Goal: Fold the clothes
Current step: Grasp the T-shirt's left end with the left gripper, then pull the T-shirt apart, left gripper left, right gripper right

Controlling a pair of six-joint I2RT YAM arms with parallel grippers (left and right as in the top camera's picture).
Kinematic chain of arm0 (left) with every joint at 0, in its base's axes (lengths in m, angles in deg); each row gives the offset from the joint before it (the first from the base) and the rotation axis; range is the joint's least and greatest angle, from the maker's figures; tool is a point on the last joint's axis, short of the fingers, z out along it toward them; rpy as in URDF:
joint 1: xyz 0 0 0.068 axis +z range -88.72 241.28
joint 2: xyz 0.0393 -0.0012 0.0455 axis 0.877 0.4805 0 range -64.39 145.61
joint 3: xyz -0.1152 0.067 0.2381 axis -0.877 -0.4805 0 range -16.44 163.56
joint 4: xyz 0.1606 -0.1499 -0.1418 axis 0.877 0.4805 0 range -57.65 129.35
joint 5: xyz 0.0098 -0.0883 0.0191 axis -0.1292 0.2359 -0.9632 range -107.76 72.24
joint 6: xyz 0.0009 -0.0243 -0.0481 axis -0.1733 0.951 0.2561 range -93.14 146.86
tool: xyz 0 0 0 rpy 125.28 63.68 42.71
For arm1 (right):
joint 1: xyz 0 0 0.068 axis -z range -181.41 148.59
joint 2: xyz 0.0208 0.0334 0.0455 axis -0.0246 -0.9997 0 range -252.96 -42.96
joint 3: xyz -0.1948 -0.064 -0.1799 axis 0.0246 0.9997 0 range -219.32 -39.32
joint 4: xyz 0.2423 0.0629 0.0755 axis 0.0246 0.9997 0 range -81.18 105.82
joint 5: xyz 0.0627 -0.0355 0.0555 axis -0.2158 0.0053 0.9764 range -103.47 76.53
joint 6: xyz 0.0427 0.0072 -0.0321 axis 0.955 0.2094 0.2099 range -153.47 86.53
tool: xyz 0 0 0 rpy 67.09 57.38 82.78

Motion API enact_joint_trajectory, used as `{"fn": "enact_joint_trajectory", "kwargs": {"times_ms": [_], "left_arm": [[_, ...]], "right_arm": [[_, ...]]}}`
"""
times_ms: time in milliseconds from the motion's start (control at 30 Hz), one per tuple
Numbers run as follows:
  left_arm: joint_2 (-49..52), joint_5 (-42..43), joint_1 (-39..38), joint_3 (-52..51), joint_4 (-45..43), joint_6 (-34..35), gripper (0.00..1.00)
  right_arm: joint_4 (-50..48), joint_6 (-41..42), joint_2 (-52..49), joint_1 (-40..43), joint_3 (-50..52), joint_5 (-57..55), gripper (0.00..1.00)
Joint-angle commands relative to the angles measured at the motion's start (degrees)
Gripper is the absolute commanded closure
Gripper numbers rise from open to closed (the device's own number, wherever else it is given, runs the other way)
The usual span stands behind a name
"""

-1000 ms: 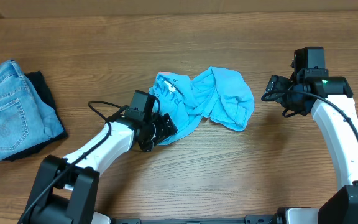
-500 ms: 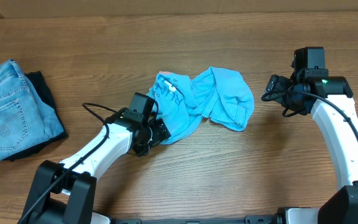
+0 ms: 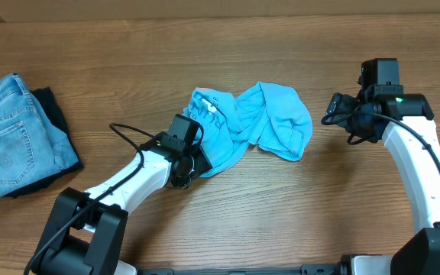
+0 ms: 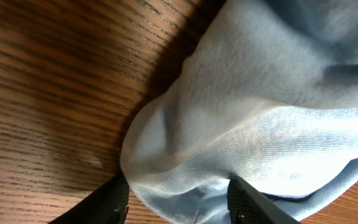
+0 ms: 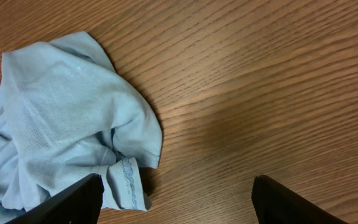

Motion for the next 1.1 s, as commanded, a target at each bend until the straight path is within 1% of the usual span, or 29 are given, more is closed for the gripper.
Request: {"fn": "enact_joint_trajectory", "kwargs": {"times_ms": [0,33,67,100,167,200,300,333,367,433,467,500,567,633,733,833,867,900,933,967,1000,1067], "left_arm": [[2.36,0.5,-0.37,-0.61,0.09,0.76,0.79],[2.36,0.48,-0.37,-0.61,-0.09,0.7,0.86],[2.36,0.5,-0.37,-0.59,-0.35,0.57,0.96],[2.25,0.5,-0.37,-0.59,-0.85,-0.07,0.96],[0.92,-0.22,-0.11,0.85,0.35,-3.8,0.96],[-0.63,-1.53,0.39,2.34,3.19,-4.35,0.96],[-7.91,-8.07,2.86,9.07,15.02,-9.14,0.96],[-11.1,-11.74,3.96,11.89,19.19,-10.43,0.96],[-14.51,-14.71,5.07,14.16,21.77,-11.67,0.96],[-20.02,-16.87,6.82,16.22,22.73,-14.34,0.96],[-22.16,-17.42,7.61,16.33,22.64,-14.32,0.96],[-23.87,-18.16,8.44,16.33,22.95,-14.36,0.96],[-25.73,-18.84,9.79,16.33,23.89,-14.67,0.96],[-26.01,-21.07,10.73,16.33,25.16,-15.74,0.96],[-25.97,-24.46,11.78,16.33,27.23,-16.13,0.96],[-25.99,-27.26,13.38,16.33,29.75,-16.28,0.96],[-25.99,-26.95,14.1,16.33,30.1,-16.28,0.96],[-25.97,-27.04,14.4,16.33,30.27,-16.31,0.96],[-25.97,-27.19,14.45,16.33,30.32,-16.28,0.96],[-25.97,-27.26,14.67,16.33,30.34,-16.33,0.96],[-25.97,-27.78,14.91,16.33,30.32,-16.7,0.96],[-25.99,-30.01,15.82,16.33,30.91,-16.7,0.96]], "right_arm": [[0.09,0.09,-0.07,0.22,0.09,-0.35,0.19],[0.11,0.09,-0.07,0.22,0.09,-0.35,0.19],[0.13,0.09,-0.07,0.22,0.09,-0.35,0.19],[0.13,0.09,-0.07,0.22,0.09,-0.35,0.19],[0.22,0.07,-0.07,0.22,0.09,-0.35,0.19],[0.5,0.07,-0.07,0.22,0.09,-0.35,0.19],[2.95,0.04,-0.07,0.22,0.09,0.22,0.2],[4.26,-0.39,-0.07,0.13,0.11,3.1,0.2],[5.01,-3.45,-0.07,-0.31,0.44,9.42,0.2],[4.31,-6.1,-0.17,-2.12,2.16,13.7,0.2],[3.54,-6.1,-0.2,-3.1,3.26,13.64,0.21],[2.36,-6.12,-0.44,-4.33,4.68,13.86,0.18],[-0.48,-6.14,-1.38,-6.73,7.58,14.05,0.18],[-6.95,-6.14,-2.84,-8.87,12.22,14.03,0.17],[-16.48,-5.99,-4.52,-9.18,16.96,14.03,0.17],[-21.33,-5.95,-8.37,-9.18,17.64,14.05,0.18],[-22.38,-5.95,-10.27,-9.18,17.62,14.08,0.29],[-22.75,-5.95,-11.82,-9.18,17.62,14.08,0.51],[-22.73,-5.95,-12.92,-9.18,17.62,14.08,0.78],[-22.43,-5.7,-13.0,-9.18,17.59,14.08,0.96],[-21.79,-5.16,-12.46,-9.11,17.18,14.29,0.96],[-17.88,-4.66,-8.7,-7.52,12.79,14.23,0.96]]}}
